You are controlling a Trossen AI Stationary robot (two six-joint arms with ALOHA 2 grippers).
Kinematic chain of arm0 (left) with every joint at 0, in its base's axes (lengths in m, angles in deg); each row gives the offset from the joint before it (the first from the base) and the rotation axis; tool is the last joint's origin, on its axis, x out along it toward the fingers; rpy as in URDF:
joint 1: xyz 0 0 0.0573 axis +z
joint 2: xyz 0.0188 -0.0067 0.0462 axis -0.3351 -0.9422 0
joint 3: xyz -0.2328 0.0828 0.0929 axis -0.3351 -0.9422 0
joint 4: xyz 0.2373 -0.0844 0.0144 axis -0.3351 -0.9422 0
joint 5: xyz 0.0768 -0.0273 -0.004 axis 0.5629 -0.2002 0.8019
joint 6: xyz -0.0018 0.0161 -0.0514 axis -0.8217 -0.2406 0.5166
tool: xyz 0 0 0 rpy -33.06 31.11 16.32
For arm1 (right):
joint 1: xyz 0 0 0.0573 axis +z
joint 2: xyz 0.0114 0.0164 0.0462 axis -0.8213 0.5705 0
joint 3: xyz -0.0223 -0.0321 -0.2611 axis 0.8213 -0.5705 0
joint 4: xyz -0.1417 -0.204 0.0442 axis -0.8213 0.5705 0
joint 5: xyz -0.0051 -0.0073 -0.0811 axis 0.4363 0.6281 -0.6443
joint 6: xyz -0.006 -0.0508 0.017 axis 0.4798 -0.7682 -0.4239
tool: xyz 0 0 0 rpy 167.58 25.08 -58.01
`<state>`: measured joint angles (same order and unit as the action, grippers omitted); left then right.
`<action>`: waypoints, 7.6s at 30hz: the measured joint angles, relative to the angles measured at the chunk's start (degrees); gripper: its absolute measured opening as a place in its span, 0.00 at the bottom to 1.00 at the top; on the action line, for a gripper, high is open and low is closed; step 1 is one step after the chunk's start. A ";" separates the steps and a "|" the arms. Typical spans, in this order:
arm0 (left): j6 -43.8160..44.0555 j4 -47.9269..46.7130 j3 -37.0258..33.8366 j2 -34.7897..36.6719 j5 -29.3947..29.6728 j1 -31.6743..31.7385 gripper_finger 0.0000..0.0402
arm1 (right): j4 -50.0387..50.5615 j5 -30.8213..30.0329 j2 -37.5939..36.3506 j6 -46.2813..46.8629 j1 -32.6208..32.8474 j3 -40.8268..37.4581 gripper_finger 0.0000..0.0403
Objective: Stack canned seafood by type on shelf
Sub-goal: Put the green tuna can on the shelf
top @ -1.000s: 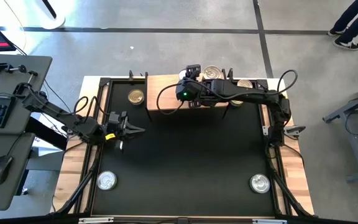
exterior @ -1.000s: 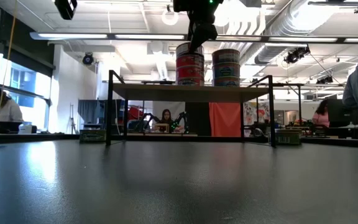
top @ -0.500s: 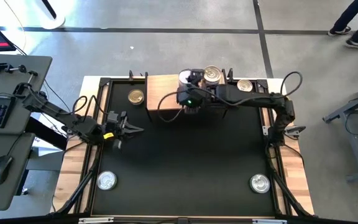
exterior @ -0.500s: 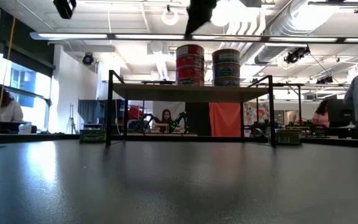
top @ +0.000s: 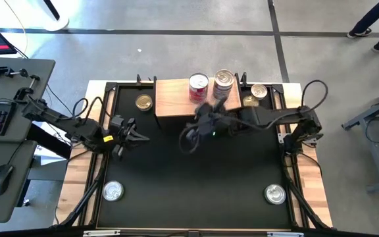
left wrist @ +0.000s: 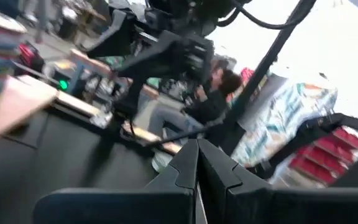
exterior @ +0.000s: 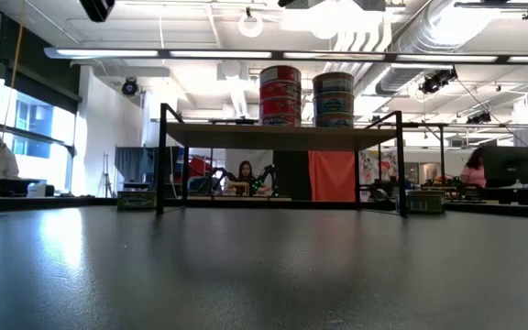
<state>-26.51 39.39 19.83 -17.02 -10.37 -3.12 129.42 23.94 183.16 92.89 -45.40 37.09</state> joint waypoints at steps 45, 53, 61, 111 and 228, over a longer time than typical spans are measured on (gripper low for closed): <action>5.65 1.09 0.09 -12.23 -8.95 2.58 0.00 | -0.29 60.97 -21.65 84.73 36.42 -60.14 0.00; 7.91 2.15 0.09 -29.83 -9.28 2.54 0.00 | -3.08 59.56 -15.90 84.08 36.42 -64.78 0.00; 7.72 11.16 0.50 -42.59 -10.84 0.36 0.00 | -3.31 60.46 -12.07 83.46 36.35 -64.61 0.00; -7.19 -0.99 12.25 -65.75 -3.36 2.24 0.00 | -7.16 28.96 9.33 31.23 10.28 -37.15 0.00; -18.79 -1.21 26.34 -69.44 -8.56 8.13 0.00 | -25.49 24.39 -8.68 30.83 7.45 -52.57 0.00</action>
<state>-45.30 38.19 46.16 -86.46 -18.93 5.00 103.93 48.33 174.48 123.73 -37.95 -15.47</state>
